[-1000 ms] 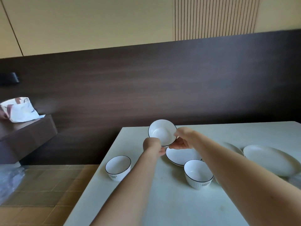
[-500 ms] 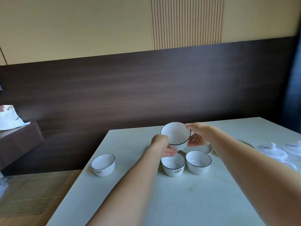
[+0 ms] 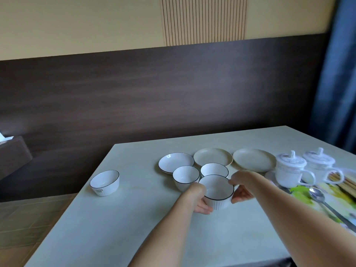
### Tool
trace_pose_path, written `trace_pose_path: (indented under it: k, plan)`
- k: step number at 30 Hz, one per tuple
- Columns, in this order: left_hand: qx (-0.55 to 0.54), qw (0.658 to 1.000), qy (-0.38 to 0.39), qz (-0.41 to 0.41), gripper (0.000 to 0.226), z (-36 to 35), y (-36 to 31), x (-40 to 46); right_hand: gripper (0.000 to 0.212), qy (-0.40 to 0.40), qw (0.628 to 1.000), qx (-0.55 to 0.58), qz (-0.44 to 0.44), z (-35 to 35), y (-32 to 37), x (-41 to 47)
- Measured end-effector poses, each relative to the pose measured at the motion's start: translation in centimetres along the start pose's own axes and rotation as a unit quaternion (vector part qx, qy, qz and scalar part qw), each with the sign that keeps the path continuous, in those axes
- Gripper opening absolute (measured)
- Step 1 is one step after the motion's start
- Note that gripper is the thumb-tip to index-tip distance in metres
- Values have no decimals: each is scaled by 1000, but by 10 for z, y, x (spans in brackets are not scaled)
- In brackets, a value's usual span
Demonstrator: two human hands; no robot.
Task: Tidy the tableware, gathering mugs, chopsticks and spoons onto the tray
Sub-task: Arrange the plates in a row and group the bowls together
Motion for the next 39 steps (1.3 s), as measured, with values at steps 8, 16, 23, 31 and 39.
trace_pose_path:
  k: [8,16,23,31,39]
  plan:
    - [-43,999,-7,6,34,-12,24,21,44,3,999,-12,-45,-11,-27,15]
    - [-72,997,-8,7,15,-21,25,29,39,-7,998,-7,-66,-5,-35,26]
    - [-64,998,-1,7,22,-24,22,38,39,-15,996,-11,-86,2,-34,31]
    - [-30,999,-19,23,53,-8,18,42,25,-169,985,-15,28,34,4,9]
    - [-112,984,-141,-18,43,107,6,40,16,-233,961,2,153,21,92,-12]
Point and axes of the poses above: each hand's wrist, its own x-axis towards the middle knuckle, its own z-axis out of the back of the hand, y = z × x, the point moved 10 cm from there along x, towards the middle knuckle, and after that the axes turned 8 degrees about -x, right-handed, at the moved point
